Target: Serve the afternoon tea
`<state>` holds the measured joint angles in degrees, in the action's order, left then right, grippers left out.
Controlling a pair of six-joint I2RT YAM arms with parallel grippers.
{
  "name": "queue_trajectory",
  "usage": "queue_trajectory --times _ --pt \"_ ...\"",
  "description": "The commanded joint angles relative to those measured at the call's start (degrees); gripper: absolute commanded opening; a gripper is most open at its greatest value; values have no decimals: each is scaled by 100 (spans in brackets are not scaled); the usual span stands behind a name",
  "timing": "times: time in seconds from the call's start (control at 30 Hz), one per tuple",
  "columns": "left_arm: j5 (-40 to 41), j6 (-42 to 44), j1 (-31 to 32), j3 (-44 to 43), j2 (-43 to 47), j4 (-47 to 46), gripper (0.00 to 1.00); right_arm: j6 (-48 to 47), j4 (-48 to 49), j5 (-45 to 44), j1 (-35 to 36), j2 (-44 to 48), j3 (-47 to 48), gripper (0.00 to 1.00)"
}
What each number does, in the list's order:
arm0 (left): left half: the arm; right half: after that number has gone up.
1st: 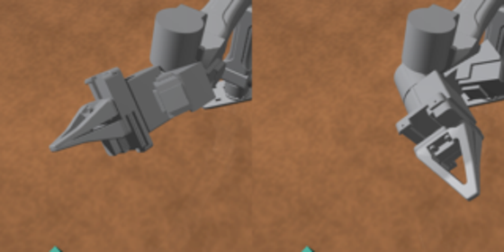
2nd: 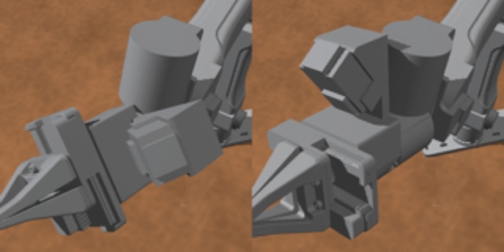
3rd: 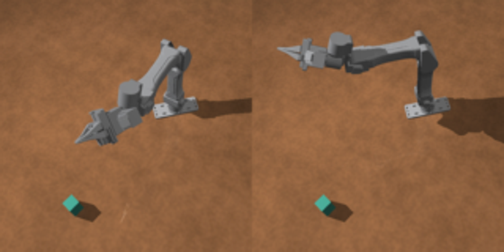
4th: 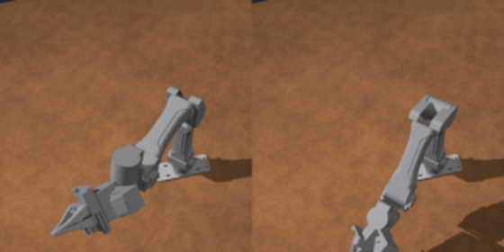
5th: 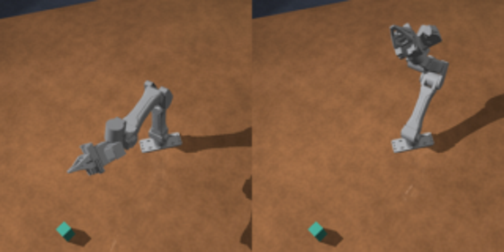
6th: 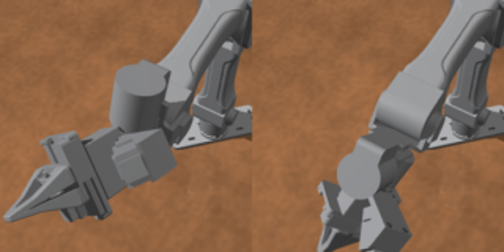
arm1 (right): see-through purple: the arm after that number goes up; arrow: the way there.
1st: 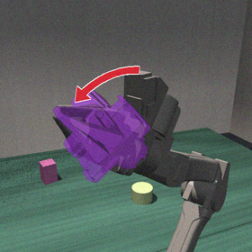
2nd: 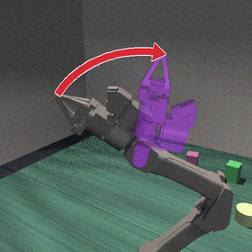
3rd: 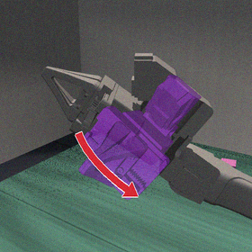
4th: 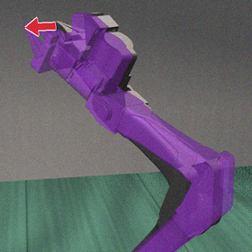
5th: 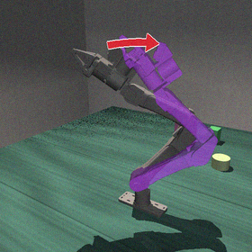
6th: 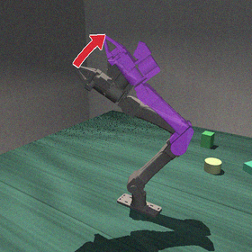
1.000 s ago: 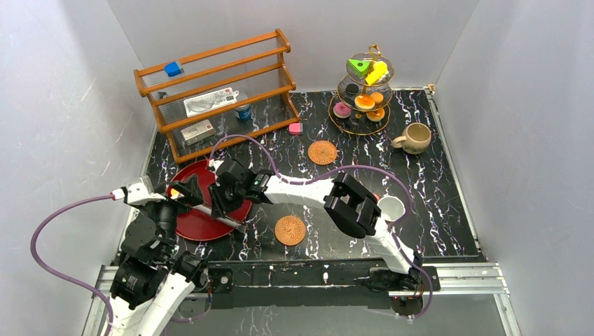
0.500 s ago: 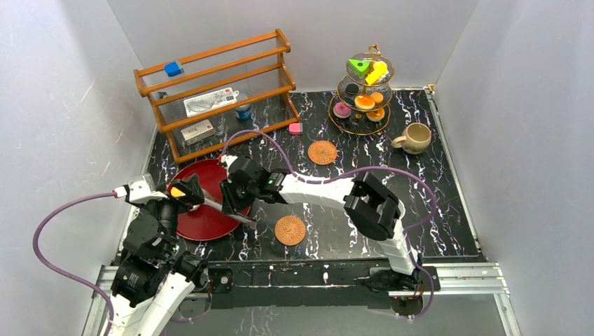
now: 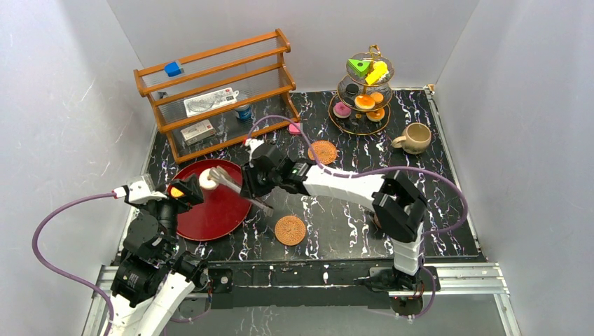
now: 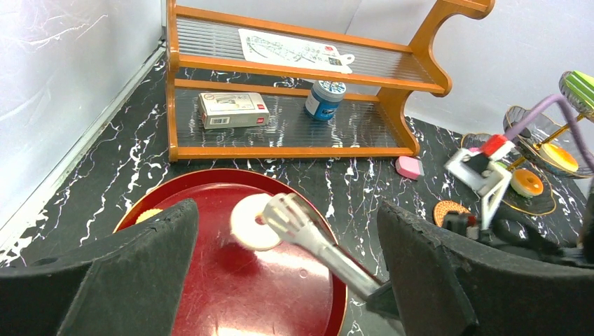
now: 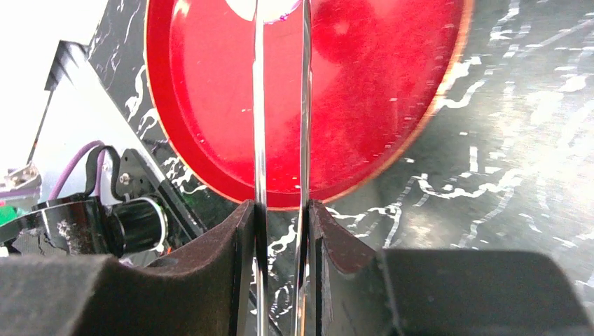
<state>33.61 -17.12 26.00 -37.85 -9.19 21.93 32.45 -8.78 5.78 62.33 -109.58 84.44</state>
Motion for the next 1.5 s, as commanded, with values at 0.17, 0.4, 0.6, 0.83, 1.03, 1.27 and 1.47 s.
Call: queue_trajectory --times 0.17,0.4,0.6,0.83,1.03,1.27,1.47 --pt "50 -19 19 -37 56 -22 96 -98 202 -719 -777 1349 -800 37" --pt "13 -19 19 -38 63 -21 95 -115 46 -1117 -1454 2113 -1373 37" --pt "-5 -19 19 -45 51 -22 95 -51 -122 -1306 -2098 2647 -1793 37" --pt "-27 -22 19 -47 53 -18 96 23 -181 -1313 -2939 2989 -2212 37" --pt "-23 -19 19 -43 56 -20 95 50 -208 -1135 -3551 3137 -2414 37" --pt "-12 -19 19 -38 51 -28 95 165 -119 -797 -4189 3219 -2638 37" --pt "-4 -18 19 -45 48 -21 96 356 62 -407 -4593 3176 -2740 37"
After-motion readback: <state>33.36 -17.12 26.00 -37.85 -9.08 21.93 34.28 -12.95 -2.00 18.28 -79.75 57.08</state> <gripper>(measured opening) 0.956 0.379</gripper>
